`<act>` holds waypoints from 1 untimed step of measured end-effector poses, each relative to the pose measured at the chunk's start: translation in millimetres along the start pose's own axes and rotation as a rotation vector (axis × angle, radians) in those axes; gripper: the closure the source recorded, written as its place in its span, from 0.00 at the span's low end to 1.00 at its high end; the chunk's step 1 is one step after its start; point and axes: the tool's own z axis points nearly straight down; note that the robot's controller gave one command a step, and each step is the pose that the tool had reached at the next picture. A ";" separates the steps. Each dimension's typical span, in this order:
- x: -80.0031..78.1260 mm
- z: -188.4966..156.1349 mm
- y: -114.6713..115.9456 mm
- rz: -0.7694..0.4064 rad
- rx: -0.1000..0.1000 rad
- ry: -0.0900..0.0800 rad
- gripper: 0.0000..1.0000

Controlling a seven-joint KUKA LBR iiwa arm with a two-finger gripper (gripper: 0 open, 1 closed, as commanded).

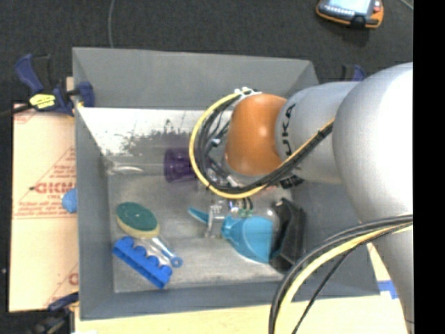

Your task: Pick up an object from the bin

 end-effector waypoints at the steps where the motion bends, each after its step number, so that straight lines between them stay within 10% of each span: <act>1: 44.4 -67.9 -17.2 -0.061 0.003 -0.007 0.00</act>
Offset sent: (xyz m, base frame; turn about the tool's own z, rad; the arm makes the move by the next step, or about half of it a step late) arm -0.0100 -0.0245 0.0035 0.0059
